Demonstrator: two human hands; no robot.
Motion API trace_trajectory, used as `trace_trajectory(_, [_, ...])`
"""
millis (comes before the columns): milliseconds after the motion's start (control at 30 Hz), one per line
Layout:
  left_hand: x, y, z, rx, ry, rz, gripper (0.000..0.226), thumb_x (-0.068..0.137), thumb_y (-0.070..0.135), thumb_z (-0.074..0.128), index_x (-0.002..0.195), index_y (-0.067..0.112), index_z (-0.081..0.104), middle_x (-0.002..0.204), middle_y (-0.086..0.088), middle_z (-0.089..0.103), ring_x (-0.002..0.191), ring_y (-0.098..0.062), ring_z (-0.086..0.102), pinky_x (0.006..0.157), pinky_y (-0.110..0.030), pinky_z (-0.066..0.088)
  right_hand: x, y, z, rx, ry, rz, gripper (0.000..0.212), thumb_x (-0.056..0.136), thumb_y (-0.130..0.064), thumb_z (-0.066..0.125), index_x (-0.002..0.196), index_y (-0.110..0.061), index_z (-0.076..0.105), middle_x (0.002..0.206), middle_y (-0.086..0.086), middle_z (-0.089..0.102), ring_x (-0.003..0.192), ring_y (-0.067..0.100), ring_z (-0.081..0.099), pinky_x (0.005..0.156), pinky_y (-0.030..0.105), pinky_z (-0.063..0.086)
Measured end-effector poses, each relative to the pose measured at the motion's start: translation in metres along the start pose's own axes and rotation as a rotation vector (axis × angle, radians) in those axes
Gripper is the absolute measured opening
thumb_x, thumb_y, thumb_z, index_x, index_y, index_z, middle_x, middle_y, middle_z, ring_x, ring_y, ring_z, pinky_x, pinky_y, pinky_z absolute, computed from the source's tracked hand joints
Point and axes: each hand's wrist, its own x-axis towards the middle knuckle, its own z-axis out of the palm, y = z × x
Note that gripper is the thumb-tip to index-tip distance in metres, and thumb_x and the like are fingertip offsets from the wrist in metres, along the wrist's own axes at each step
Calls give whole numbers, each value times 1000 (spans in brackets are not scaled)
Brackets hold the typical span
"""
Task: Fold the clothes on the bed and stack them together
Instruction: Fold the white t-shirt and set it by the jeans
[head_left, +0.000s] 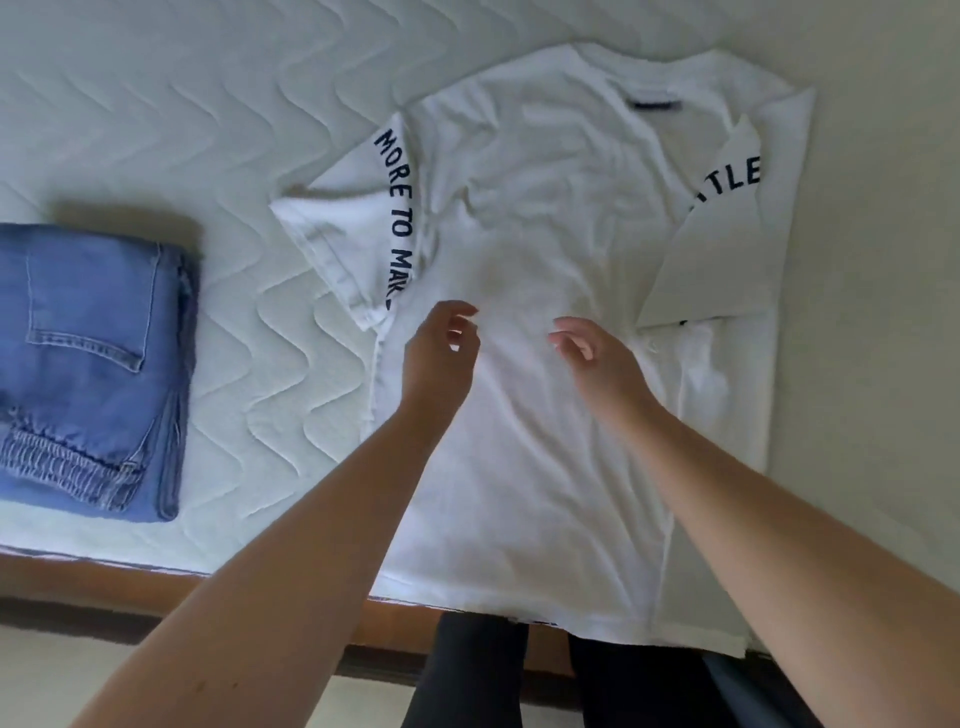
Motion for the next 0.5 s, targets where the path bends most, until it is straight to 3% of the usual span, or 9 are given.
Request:
trace_trajectory(167, [22,-21,-44,-17,241,-74,25,92,9,50,109,22,63,105,8,66,87,-2,60,73,-7,44,41,-41,29,236,-90,93,34,101,-14,48,134,-13,55,129,6,63,121,18,58,107,34,40])
trace_trajectory(300, [39,-33,-66,2,296,-91,28,92,13,51,117,24,60,118,7,54,103,-7,57,86,-24,49,77,-80,46,389,-160,203,21,100,-19,47,118,-26,57,124,0,61,118,12,58,106,33,40])
trace_trajectory(400, [59,-44,-75,6,329,-273,43,93,24,57,134,24,47,140,-2,41,123,-19,46,99,-33,40,105,-102,55,393,-168,172,20,99,-21,47,113,-29,60,132,1,59,120,12,55,109,33,38])
trace_trajectory(500, [82,-45,-81,-219,367,-516,57,91,30,62,142,23,37,137,-4,41,117,-23,51,99,-42,47,133,-119,60,385,-151,144,34,100,-20,46,133,-19,54,135,3,56,125,16,52,110,32,36])
